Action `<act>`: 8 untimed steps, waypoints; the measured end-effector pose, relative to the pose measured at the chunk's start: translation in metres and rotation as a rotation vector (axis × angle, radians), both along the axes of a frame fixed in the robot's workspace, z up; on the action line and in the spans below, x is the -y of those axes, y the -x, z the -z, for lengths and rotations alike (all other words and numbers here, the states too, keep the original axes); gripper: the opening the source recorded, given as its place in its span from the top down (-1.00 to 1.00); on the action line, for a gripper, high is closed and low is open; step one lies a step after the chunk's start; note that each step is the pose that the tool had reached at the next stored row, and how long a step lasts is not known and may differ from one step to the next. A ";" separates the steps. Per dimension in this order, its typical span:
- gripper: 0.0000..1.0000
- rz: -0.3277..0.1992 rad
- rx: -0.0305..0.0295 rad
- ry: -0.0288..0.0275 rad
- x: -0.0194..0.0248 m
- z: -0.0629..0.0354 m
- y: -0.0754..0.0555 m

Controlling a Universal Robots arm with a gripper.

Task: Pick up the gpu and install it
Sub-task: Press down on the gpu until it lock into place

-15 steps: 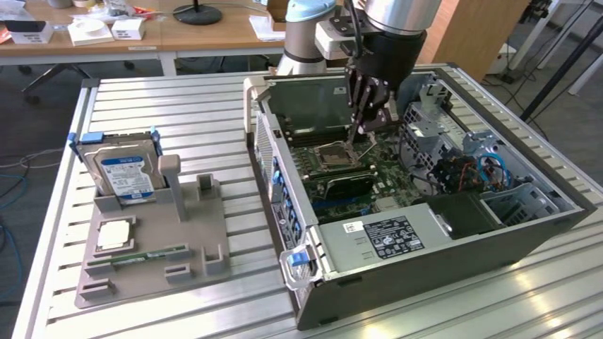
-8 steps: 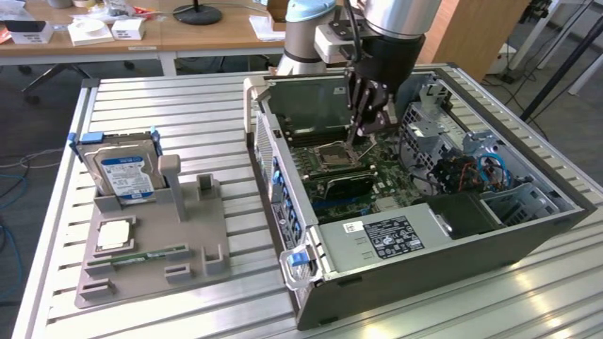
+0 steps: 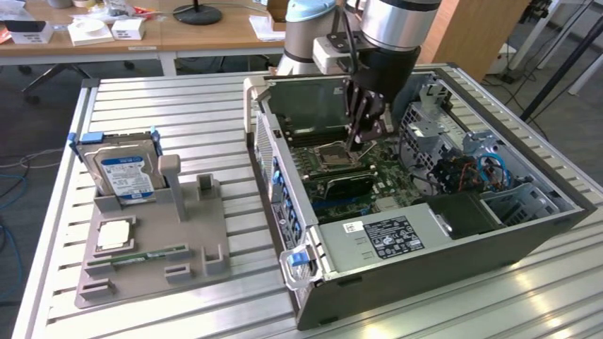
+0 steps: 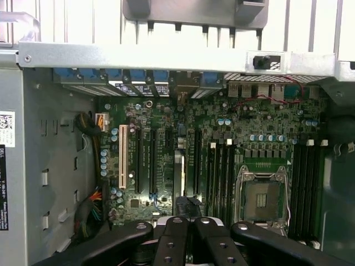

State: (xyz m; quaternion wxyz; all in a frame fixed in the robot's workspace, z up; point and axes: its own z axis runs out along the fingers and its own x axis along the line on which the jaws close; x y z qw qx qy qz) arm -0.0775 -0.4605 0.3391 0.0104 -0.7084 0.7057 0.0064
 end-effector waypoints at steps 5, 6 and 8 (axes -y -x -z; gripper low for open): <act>0.80 0.000 0.0000 -0.0001 0.0000 0.0079 0.000; 0.80 0.000 0.0001 -0.0001 0.0000 0.0097 0.000; 0.80 0.000 0.0000 -0.0001 0.0000 0.0133 0.000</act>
